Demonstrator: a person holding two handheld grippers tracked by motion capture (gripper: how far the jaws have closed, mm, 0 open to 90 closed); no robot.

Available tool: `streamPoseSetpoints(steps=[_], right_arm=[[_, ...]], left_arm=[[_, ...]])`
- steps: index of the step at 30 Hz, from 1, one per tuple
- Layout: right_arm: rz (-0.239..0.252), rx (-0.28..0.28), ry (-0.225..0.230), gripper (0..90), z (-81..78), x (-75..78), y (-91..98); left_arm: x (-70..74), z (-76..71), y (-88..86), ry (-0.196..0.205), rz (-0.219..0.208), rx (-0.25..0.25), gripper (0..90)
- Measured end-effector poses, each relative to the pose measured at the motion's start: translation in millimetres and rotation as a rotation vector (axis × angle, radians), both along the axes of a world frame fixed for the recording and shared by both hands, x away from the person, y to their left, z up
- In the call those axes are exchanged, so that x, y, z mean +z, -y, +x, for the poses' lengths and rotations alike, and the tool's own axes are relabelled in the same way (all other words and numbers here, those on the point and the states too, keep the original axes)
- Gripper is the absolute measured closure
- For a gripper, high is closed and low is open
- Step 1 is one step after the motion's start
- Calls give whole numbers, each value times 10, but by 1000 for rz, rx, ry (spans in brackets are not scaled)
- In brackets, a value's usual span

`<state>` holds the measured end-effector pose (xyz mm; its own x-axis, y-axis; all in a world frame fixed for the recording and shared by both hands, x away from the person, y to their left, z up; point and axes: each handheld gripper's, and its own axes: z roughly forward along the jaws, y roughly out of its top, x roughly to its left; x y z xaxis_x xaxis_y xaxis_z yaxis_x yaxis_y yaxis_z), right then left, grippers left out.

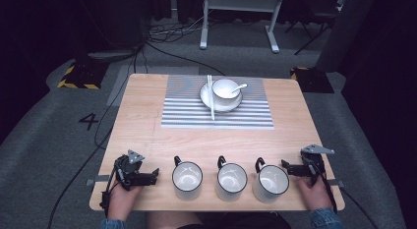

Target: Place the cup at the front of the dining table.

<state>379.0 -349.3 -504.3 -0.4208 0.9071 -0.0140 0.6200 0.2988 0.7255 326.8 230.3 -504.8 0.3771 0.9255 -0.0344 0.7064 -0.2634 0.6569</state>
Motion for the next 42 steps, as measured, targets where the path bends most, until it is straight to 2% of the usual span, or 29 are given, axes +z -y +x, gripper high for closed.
streamPoseSetpoints(steps=[11, 16, 23, 30, 33, 36, 37, 38, 39, 42], right_arm=[[1, 0, 0, 69, 0, 0, -1], [1, 0, 0, 69, 0, 0, -1], [1, 0, 0, 69, 0, 0, -1], [1, 0, 0, 69, 0, 0, -1], [1, 1, 0, 69, 0, 0, 0], [1, 0, 0, 69, -1, 0, -1], [2, 1, 0, 69, -1, 0, -1], [2, 1, -1, 69, -1, 0, -1], [2, 1, -1, 69, -1, 0, -1], [1, 1, 0, 69, -1, 0, 0]], left_arm=[[1, -2, 1, -1, 1, 1, 4], [2, -22, 39, -3, 4, 37, 3], [1, -26, 40, -2, 1, 36, 2], [2, -26, 43, 5, -3, 57, 8], [19, -35, 32, 9, -31, 87, 36], [86, -69, 26, 46, -67, 88, 41], [121, -89, 35, 64, -71, 82, 40], [170, -120, 55, 99, -70, 76, 43], [170, -120, 55, 99, -70, 76, 45], [254, -178, 113, 152, -77, 57, 46]])
